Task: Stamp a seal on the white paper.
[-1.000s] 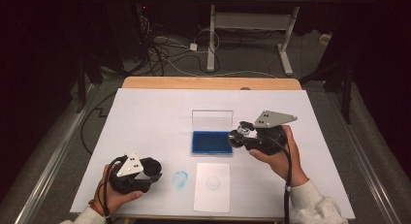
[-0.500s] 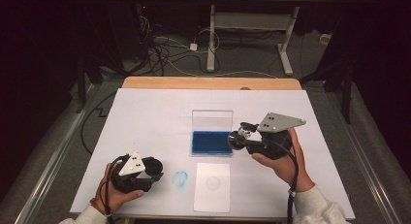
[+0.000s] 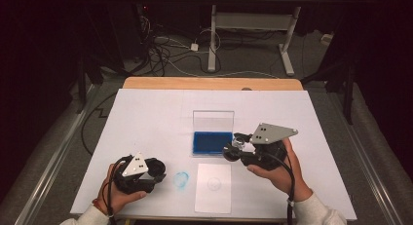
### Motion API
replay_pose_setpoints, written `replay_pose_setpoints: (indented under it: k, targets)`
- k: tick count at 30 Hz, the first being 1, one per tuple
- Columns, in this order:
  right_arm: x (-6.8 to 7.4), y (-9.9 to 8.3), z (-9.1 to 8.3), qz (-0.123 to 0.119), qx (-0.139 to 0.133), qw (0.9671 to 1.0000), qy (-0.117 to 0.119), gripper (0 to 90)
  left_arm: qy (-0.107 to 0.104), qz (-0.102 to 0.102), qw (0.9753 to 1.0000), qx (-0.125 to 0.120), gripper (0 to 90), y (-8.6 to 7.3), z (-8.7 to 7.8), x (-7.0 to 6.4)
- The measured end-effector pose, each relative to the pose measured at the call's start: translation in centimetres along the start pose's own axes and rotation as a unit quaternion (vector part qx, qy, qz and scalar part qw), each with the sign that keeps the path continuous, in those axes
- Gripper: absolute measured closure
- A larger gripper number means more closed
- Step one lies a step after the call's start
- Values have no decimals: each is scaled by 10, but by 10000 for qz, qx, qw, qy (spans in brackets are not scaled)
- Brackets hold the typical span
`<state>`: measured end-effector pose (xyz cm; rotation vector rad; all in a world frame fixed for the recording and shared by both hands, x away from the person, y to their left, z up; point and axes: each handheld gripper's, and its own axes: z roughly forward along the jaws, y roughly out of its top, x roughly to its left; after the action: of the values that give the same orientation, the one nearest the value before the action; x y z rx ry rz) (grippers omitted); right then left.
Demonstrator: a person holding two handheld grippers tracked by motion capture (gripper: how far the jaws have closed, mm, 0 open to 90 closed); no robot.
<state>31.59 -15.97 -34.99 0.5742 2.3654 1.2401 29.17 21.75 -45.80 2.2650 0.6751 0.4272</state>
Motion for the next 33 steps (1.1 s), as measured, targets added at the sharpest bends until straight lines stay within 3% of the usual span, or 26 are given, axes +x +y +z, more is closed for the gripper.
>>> replay_pose_setpoints:
  k: [16,33]
  targets:
    - [19,-9,15,-204,196,9992,270,575,3,48,10000,38,365,0,0,-1]
    - [39,-28,46,-363,659,9953,608,574,12,71,9999,74,365,0,0,-2]
